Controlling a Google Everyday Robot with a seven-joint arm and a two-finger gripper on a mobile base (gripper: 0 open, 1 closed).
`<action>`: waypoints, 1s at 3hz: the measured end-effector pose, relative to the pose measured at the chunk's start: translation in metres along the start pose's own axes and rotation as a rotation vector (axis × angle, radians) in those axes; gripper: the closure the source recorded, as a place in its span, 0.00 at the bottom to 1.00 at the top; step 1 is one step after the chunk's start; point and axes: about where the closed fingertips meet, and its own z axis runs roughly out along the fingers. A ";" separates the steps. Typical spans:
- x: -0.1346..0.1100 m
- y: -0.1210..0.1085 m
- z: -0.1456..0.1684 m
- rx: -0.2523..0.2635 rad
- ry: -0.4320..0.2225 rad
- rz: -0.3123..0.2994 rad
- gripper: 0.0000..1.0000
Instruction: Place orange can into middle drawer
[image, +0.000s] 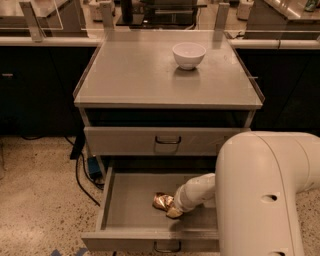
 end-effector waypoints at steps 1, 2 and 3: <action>0.000 0.000 0.000 0.000 0.000 0.000 0.36; 0.000 0.000 0.000 0.000 0.000 0.000 0.11; 0.000 0.000 0.000 0.000 0.000 0.000 0.00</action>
Offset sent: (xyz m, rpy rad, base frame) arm 0.0000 0.0000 0.0000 0.0000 0.0000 0.0000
